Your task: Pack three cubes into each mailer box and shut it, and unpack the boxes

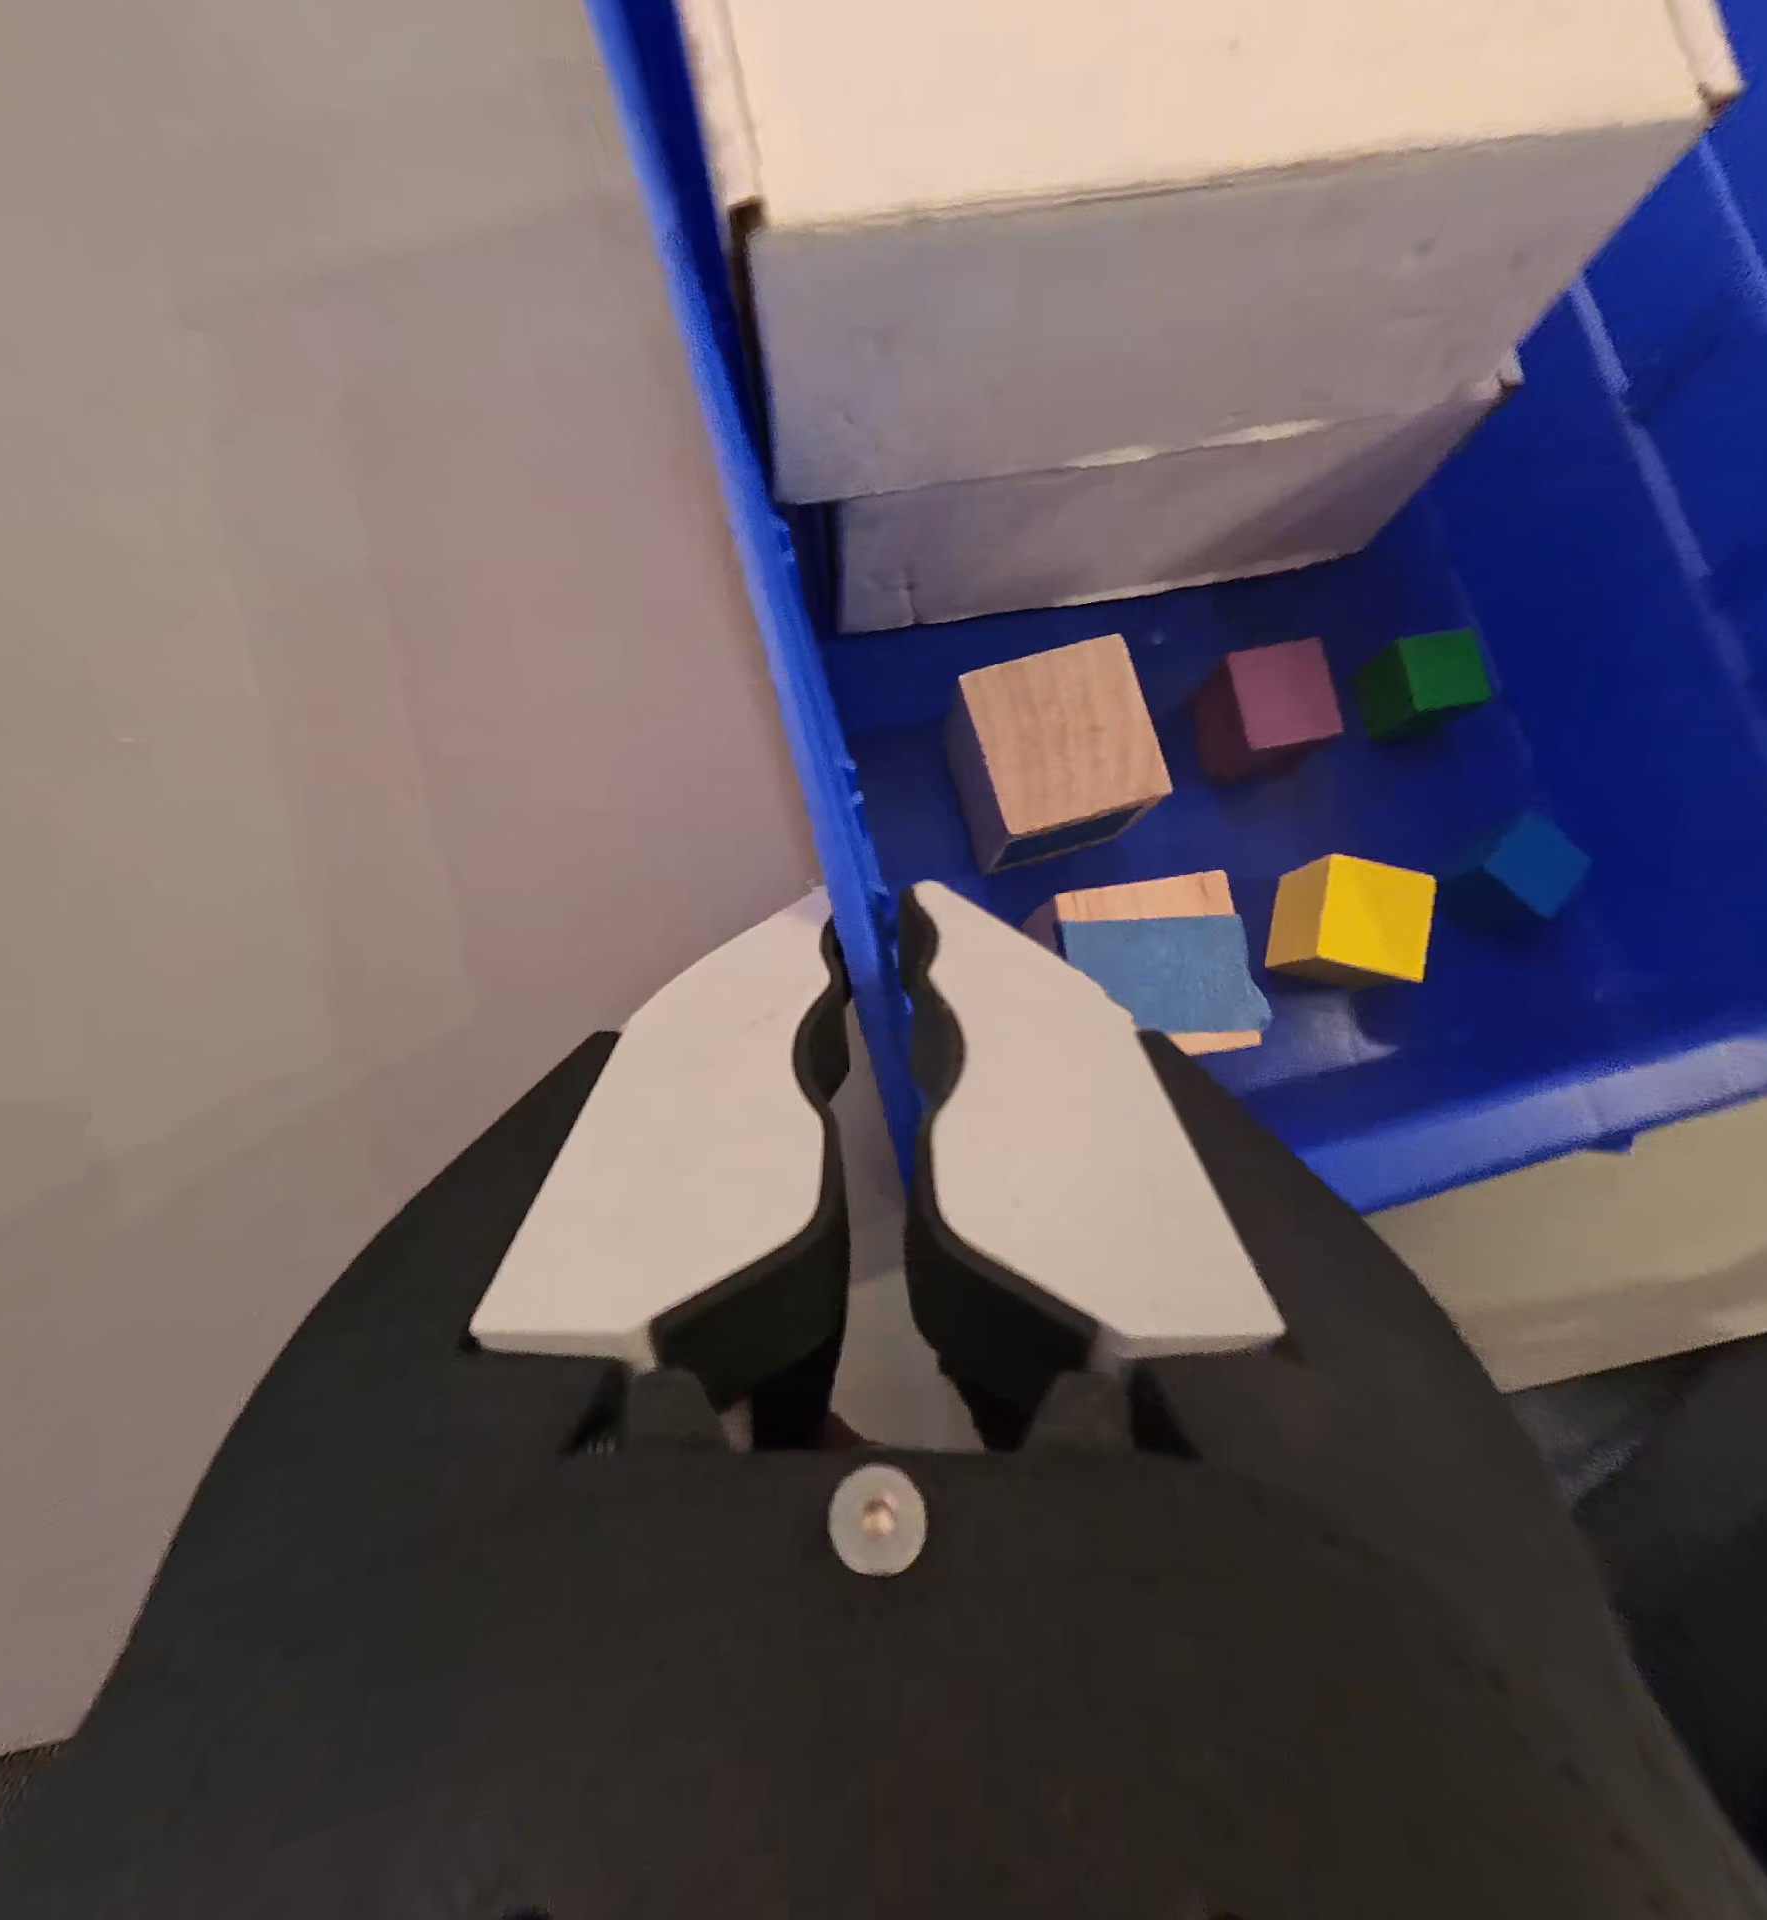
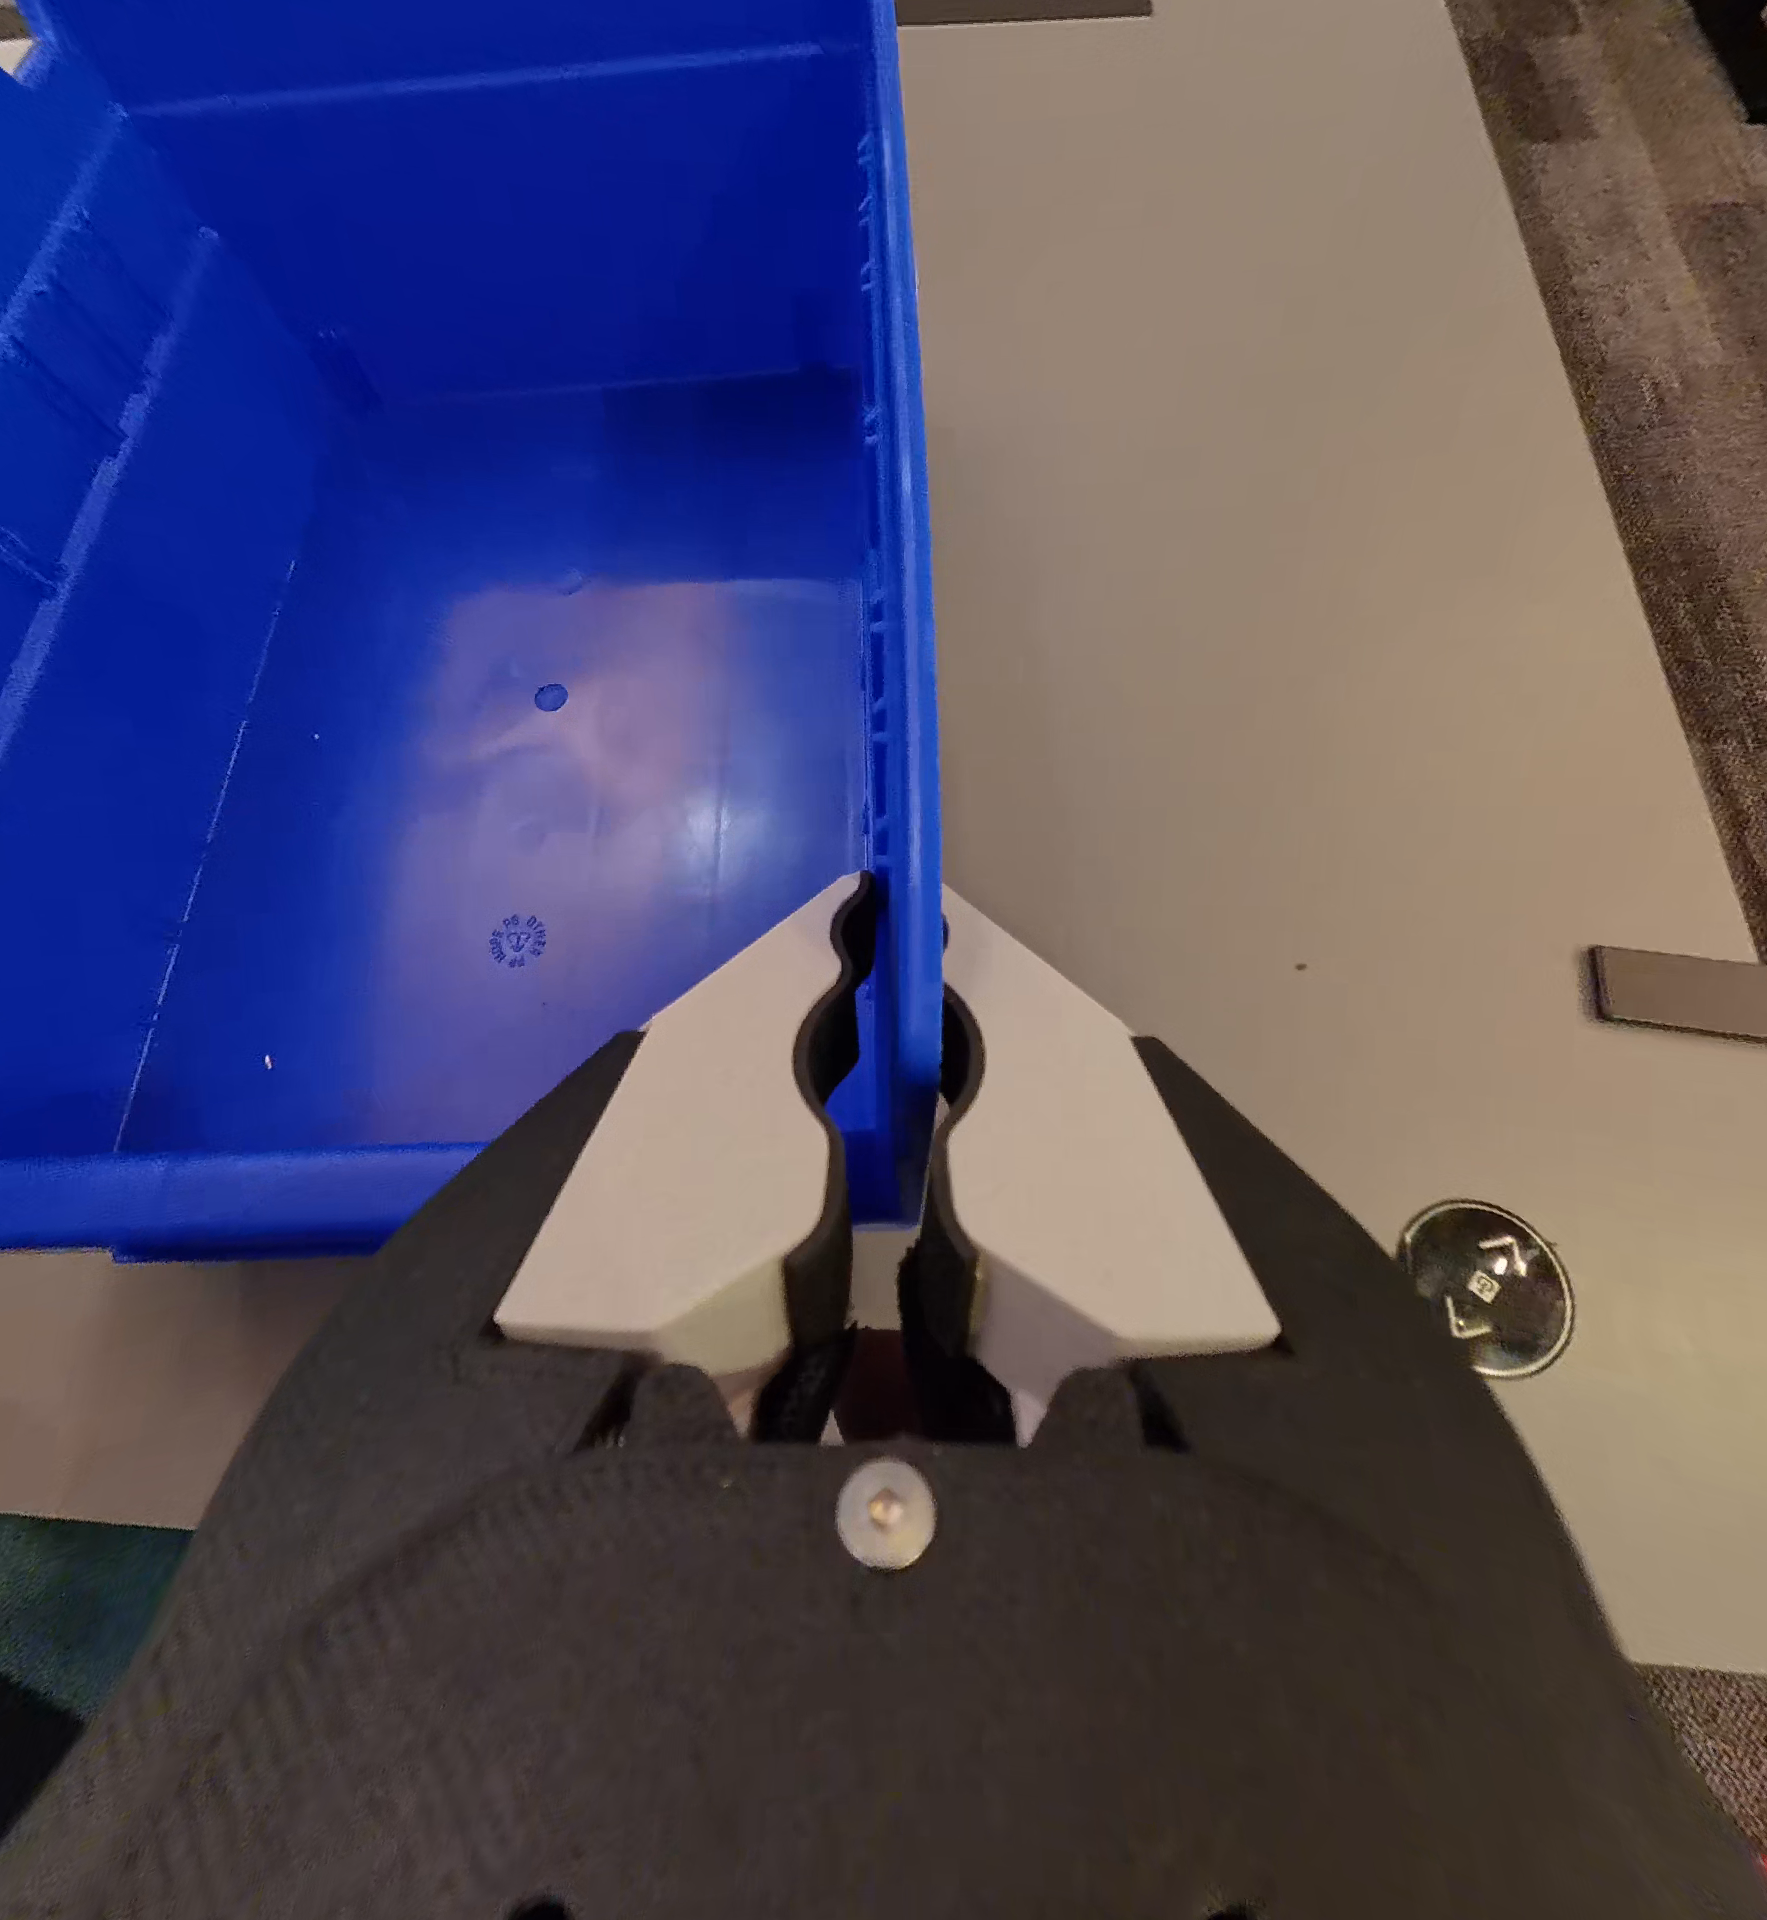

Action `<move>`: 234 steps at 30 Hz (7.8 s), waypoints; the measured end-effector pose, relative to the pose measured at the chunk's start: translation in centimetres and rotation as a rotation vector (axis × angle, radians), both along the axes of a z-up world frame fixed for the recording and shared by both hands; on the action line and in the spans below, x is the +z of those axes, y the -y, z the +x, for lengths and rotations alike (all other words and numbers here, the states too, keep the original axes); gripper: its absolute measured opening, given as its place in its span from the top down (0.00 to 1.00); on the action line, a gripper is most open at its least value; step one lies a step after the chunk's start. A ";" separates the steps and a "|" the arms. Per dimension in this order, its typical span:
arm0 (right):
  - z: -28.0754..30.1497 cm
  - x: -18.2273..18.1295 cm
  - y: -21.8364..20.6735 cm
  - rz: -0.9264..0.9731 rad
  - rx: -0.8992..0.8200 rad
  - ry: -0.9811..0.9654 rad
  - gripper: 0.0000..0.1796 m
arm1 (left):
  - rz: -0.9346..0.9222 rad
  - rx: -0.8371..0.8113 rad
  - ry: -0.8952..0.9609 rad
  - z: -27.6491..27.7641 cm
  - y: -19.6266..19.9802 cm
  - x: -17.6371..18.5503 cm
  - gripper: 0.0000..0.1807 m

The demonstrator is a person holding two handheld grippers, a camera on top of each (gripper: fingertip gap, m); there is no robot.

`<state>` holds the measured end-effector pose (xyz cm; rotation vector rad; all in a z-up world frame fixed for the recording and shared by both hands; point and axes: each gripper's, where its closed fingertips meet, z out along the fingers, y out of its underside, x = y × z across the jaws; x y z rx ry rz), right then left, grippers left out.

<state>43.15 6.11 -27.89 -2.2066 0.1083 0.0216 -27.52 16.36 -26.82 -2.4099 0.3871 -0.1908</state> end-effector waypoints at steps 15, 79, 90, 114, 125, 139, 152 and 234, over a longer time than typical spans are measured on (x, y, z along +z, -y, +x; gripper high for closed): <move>3.2 0.0 1.5 0.003 -0.067 -0.003 0.99 | 0.012 0.100 0.052 -6.0 -1.2 -0.1 0.97; -30.0 10.4 -6.7 0.158 0.727 0.116 0.48 | 0.350 -0.715 0.150 24.3 2.2 7.8 0.68; -33.0 -0.6 -11.8 -0.100 0.802 0.071 0.32 | 0.075 -0.652 0.075 27.8 -0.8 -2.9 0.58; -32.2 -5.7 -11.8 -0.226 0.810 0.134 0.21 | 0.112 -0.731 -0.053 27.8 -0.9 -3.7 0.51; -32.3 -5.5 -11.4 -0.215 0.832 0.120 0.21 | 0.548 -0.783 -0.283 14.8 -4.6 11.9 0.51; -32.5 -5.8 -11.3 -0.230 0.836 0.104 0.22 | 0.006 -1.158 -0.654 1.2 -12.4 2.9 0.28; -32.6 -6.0 -11.4 -0.239 0.839 0.098 0.22 | -0.165 -1.215 -0.707 -0.6 -14.6 -0.4 0.26; -33.0 -0.8 -9.7 0.035 1.085 0.690 0.31 | -0.144 -1.285 -0.484 26.8 -5.0 -4.8 0.29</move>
